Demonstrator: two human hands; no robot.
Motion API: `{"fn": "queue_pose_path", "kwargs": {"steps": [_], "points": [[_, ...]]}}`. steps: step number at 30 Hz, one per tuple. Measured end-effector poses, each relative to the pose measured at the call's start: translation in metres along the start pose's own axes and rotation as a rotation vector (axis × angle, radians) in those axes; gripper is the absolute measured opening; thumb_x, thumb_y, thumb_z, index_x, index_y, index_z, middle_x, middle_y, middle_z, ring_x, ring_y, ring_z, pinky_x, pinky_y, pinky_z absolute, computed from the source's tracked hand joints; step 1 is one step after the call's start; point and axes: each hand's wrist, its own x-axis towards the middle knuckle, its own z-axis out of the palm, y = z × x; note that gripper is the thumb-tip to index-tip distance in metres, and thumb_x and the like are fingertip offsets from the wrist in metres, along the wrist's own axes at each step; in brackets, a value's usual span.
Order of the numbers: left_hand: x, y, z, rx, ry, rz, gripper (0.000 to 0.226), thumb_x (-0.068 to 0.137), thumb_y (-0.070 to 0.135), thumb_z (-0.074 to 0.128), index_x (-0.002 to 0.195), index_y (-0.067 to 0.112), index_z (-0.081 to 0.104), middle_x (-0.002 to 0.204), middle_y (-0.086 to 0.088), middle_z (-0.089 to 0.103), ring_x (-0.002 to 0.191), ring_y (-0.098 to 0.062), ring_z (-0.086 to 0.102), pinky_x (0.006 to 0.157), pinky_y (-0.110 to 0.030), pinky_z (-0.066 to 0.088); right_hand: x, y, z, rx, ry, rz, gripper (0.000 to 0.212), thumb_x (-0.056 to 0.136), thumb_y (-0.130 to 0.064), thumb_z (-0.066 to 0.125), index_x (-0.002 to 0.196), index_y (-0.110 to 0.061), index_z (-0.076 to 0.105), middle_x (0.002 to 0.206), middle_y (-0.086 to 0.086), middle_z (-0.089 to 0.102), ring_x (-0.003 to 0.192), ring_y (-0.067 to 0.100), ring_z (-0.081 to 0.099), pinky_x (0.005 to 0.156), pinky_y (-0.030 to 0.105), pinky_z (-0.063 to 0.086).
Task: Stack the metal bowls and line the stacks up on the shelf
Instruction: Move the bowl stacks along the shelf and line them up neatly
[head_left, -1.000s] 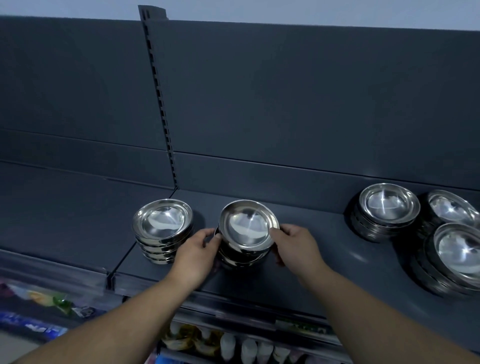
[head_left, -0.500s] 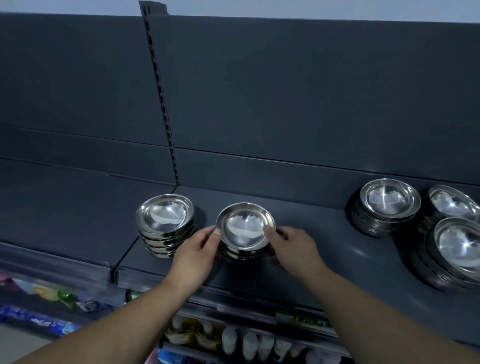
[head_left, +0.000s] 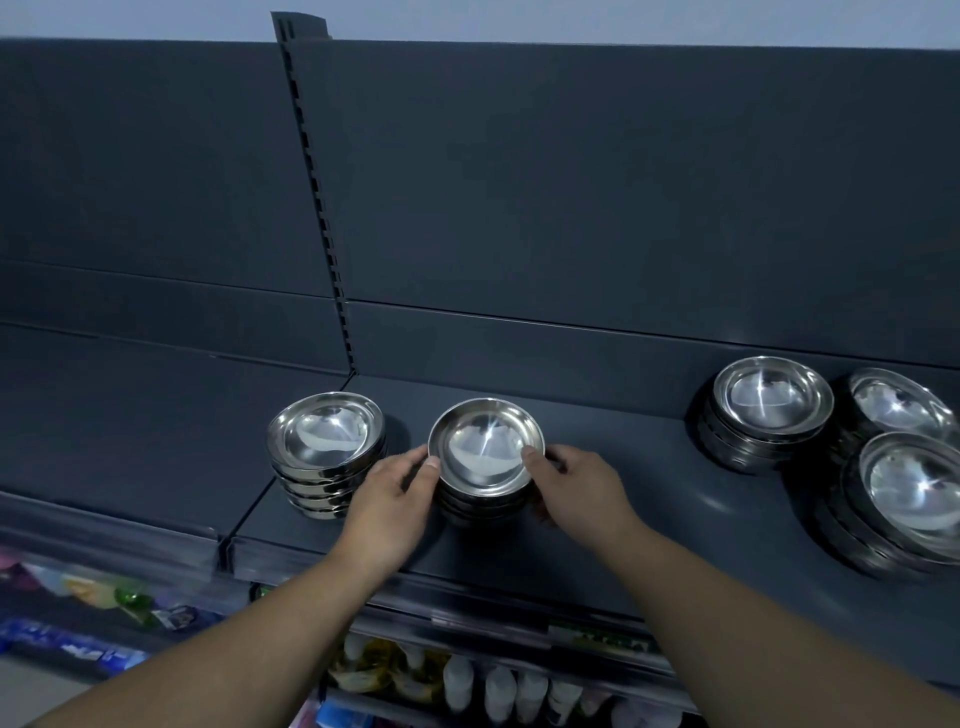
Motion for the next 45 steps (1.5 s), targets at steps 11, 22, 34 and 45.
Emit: {"fn": "queue_pose_path", "kwargs": {"steps": [11, 22, 34, 45], "points": [[-0.006, 0.002, 0.002, -0.091, -0.029, -0.054, 0.045, 0.097, 0.037, 0.051, 0.139, 0.022, 0.051, 0.134, 0.006, 0.059, 0.123, -0.007, 0.05, 0.108, -0.025, 0.035, -0.01, -0.009, -0.001, 0.123, -0.099, 0.076, 0.042, 0.092, -0.052, 0.057, 0.084, -0.012, 0.068, 0.063, 0.001, 0.064, 0.054, 0.012, 0.062, 0.058, 0.026, 0.053], [-0.009, 0.009, 0.002, -0.114, -0.041, -0.077, 0.049, 0.097, 0.038, 0.051, 0.141, 0.017, 0.048, 0.137, 0.002, 0.057, 0.128, -0.011, 0.049, 0.107, -0.023, 0.033, -0.011, -0.017, -0.006, 0.128, -0.094, 0.099, 0.052, 0.091, -0.053, 0.058, 0.08, -0.003, 0.068, 0.067, 0.006, 0.066, 0.056, 0.015, 0.063, 0.057, 0.026, 0.055], [-0.011, 0.013, 0.003, -0.184, -0.094, -0.01, 0.045, 0.098, 0.03, 0.052, 0.142, 0.032, 0.043, 0.115, 0.026, 0.056, 0.111, 0.007, 0.051, 0.089, -0.006, 0.032, -0.011, 0.001, -0.005, 0.02, -0.095, -0.084, 0.07, 0.074, -0.071, 0.062, 0.137, -0.041, 0.051, 0.131, -0.014, 0.059, 0.116, 0.01, 0.059, 0.102, 0.032, 0.047], [-0.008, 0.008, 0.004, -0.209, -0.097, 0.01, 0.05, 0.097, 0.028, 0.052, 0.145, 0.028, 0.038, 0.119, 0.023, 0.053, 0.098, 0.024, 0.047, 0.076, 0.008, 0.031, -0.013, 0.005, -0.006, 0.032, -0.109, -0.1, 0.063, 0.08, -0.055, 0.07, 0.137, -0.037, 0.051, 0.131, -0.014, 0.06, 0.12, 0.009, 0.057, 0.093, 0.018, 0.041]]}}
